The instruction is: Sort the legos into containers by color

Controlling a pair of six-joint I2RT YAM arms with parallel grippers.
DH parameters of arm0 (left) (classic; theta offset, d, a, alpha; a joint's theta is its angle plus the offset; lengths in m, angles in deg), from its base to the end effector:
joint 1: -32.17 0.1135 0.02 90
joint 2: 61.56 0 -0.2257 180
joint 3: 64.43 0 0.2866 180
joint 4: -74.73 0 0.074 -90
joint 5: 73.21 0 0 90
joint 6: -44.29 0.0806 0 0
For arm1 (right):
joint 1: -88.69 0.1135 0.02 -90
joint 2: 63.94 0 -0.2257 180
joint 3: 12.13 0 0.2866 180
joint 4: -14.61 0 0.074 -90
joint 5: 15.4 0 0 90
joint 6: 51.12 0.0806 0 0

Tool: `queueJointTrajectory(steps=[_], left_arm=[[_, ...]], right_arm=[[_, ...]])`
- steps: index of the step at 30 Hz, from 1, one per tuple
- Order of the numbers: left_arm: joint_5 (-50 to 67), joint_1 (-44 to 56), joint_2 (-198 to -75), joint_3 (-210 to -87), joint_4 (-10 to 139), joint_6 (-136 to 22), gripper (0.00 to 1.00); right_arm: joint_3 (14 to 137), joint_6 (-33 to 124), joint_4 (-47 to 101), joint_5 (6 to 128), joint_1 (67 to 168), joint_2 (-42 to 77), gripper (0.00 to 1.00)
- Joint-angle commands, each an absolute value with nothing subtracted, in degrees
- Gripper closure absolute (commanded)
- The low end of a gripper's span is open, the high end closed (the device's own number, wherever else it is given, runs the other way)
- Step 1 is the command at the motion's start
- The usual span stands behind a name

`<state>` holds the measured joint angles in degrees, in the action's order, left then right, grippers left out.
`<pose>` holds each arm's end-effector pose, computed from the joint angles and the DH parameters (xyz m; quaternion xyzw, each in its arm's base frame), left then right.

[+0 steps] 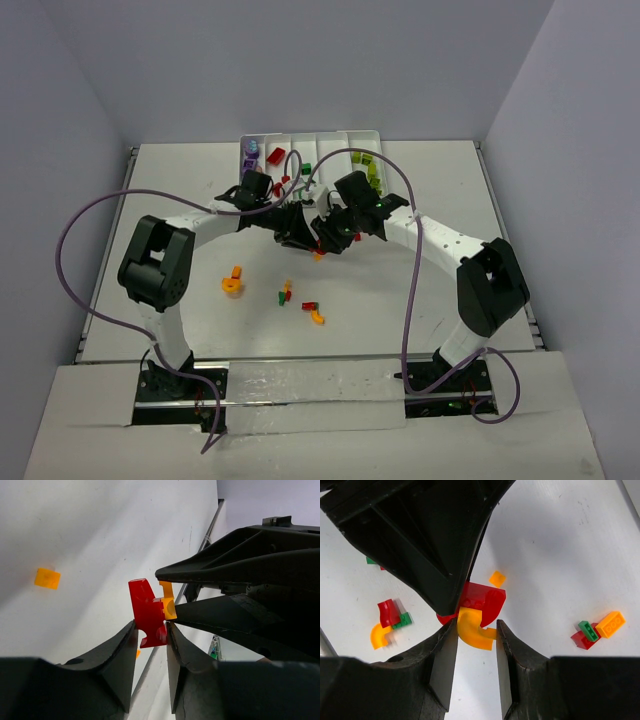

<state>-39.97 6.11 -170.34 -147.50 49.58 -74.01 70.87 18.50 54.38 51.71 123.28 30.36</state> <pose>0.3526 -0.2475 0.1112 0.1430 0.8319 -0.5330 0.0576 0.3207 0.2592 0.1671 -0.4851 0.7893 0.2260 0.3010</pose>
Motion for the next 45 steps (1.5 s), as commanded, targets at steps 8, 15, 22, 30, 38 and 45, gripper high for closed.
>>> queueJointTrajectory(steps=[8,15,22,30,38,45], left_arm=[[-39.8,5.7,-170.7,-150.1,49.4,-73.4,0.83],[-33.7,6.1,-170.2,-149.6,47.5,-71.8,1.0],[-28.1,7.0,-170.0,-149.6,45.8,-70.4,1.0],[-28.4,8.7,-169.6,-148.6,46.3,-71.8,1.0],[-37.2,10.7,-171.5,-148.1,49.8,-77.8,1.0],[-40.4,11.1,-171.8,-146.5,53.2,-82.0,1.0]], right_arm=[[71.7,18.9,52.4,52.4,123.9,27.4,1.0],[71.8,19.1,52.8,52.3,123.9,26.7,1.0],[72.4,19.5,53.8,52.0,123.8,25.9,1.0],[72.3,19.1,54.2,53.1,123.2,24.6,1.0],[72.8,16.9,53.2,55.6,123.2,23.5,1.0],[74.1,15.0,53.3,56.1,123.3,23.1,1.0]])
